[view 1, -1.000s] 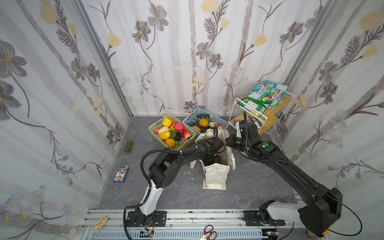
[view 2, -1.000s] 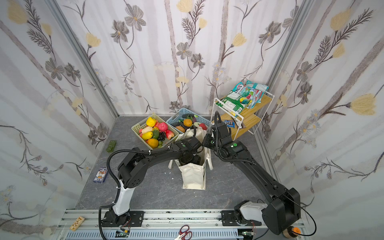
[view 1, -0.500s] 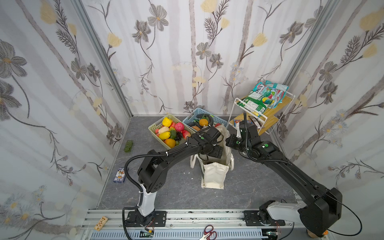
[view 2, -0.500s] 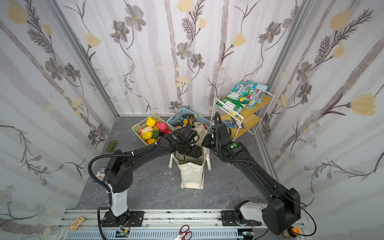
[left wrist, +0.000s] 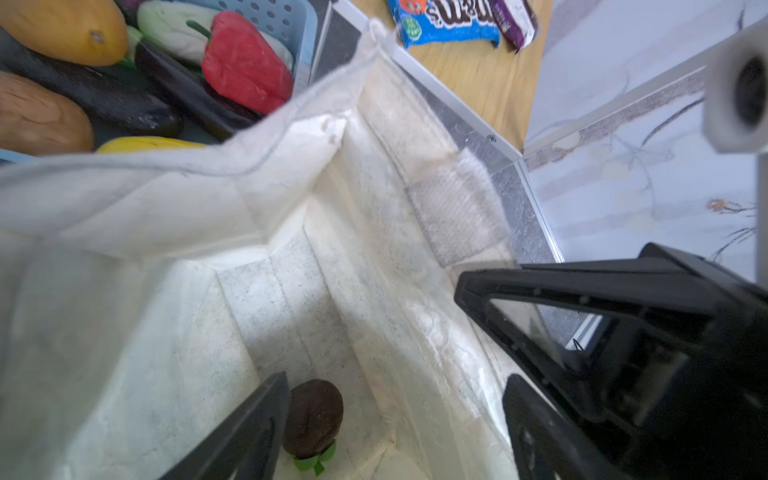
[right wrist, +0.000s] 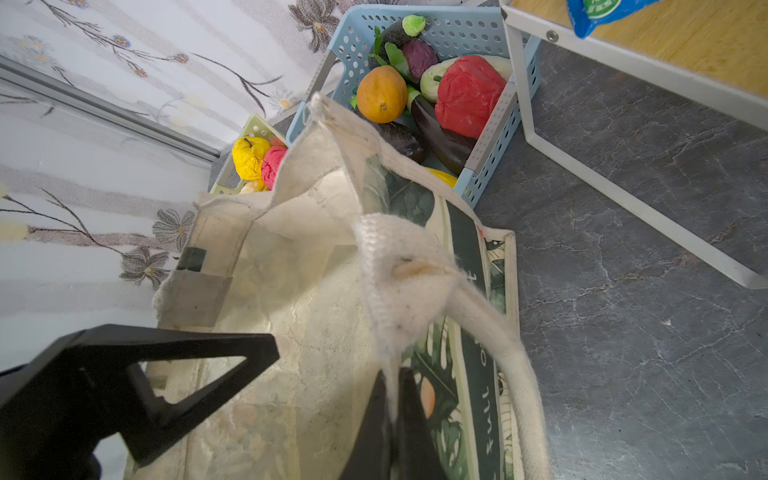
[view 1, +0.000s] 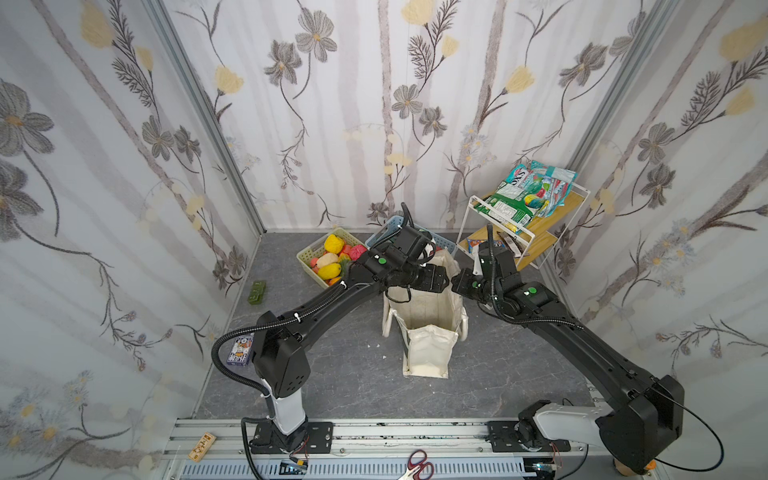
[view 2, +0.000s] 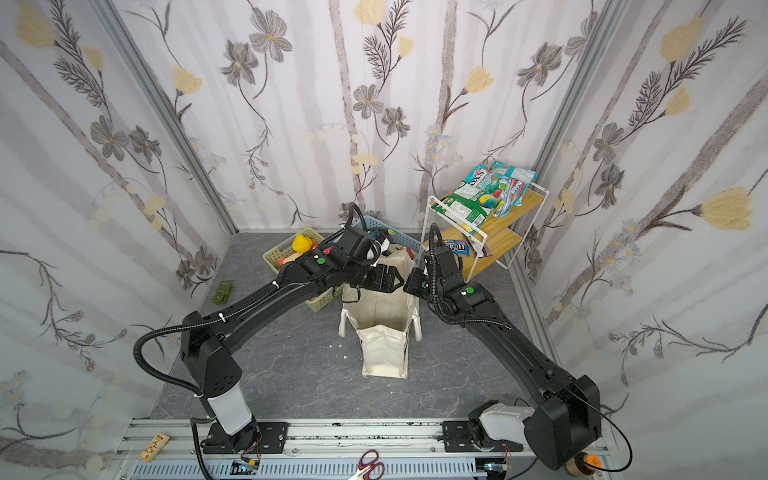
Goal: Place the food into the grocery bag and tie it
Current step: 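Withdraw the left gripper from the bag toward the fruit basket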
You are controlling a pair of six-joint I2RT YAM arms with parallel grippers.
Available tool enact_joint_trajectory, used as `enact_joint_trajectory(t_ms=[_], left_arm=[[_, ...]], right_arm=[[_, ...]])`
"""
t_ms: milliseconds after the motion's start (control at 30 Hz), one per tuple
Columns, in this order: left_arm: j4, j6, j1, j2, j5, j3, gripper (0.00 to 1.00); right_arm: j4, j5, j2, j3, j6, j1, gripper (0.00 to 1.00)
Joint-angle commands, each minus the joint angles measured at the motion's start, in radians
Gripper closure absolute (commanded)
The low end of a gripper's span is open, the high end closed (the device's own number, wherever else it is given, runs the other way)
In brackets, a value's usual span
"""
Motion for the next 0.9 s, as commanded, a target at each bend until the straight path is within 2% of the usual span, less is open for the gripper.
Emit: enact_joint_trajectory(t_ms=[0,300,600,867], left_arm=[[-0.008,-0.003,0.018,-0.024,0.001,0.026,0.17],[-0.031,-0.002,0.104,-0.093,-0.076,0.042,0.16],[-0.038,0.000,0.225,-0.142,-0.102,-0.010,0.15],[-0.037,0.024,0.309,-0.148,-0.246,-0.093,0.14]], right_arm=[[0.025,0.003,0.007,0.005,0.014,-0.001,0.96],[0.029,0.010,0.001,0.003,0.012,-0.001,0.96],[0.037,0.013,-0.020,-0.002,0.012,-0.001,0.96],[0.038,0.010,-0.038,-0.013,0.014,-0.001,0.96]])
